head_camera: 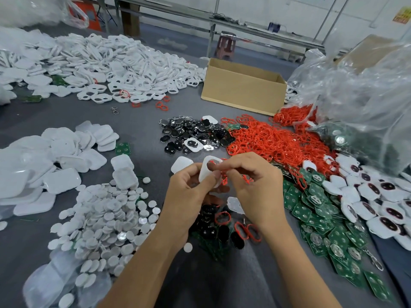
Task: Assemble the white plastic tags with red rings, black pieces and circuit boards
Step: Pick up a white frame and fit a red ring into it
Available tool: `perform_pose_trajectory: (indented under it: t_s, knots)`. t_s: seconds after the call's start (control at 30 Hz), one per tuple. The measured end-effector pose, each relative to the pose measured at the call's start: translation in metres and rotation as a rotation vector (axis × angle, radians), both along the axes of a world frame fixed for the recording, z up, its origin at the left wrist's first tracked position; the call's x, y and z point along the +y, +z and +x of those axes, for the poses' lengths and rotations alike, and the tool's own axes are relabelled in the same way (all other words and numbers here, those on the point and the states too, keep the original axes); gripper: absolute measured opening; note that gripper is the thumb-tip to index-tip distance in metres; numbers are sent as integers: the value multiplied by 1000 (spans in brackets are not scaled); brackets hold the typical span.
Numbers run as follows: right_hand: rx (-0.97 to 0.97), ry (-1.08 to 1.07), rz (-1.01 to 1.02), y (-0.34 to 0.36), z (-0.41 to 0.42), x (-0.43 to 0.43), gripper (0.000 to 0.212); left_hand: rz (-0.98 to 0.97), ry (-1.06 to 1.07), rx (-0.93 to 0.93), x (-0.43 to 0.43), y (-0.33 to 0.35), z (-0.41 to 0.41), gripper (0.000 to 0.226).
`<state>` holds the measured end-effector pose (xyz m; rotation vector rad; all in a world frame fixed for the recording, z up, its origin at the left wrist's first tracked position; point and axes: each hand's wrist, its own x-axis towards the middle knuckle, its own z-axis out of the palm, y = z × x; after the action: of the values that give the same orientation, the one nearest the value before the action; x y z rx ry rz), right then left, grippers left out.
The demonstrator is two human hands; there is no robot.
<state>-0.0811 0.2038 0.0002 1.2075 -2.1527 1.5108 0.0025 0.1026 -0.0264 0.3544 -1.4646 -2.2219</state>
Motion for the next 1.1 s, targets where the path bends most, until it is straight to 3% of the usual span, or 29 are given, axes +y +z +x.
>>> perform_pose_trajectory:
  t_s: [0.23,0.33,0.63,0.73,0.87,1.1]
  knots:
    - [-5,-183,-90,-2,3,-2,14,-68,61,26,2,0,-1,13]
    - [-10,-212,-144,-2,4,-2,16,-79,92,50,5,1,-1,10]
    - [-51,-54,-72,-2,3,-3,17,-76,220,107,3,2,-2,11]
    - [-262,74,-118,3,1,0,30,-53,235,105,1,1,-1,10]
    - [-419,138,-142,7,-3,4,24,-48,243,116,1,3,-1,13]
    - [-384,119,-128,9,-2,6,21,-61,213,91,1,3,0,8]
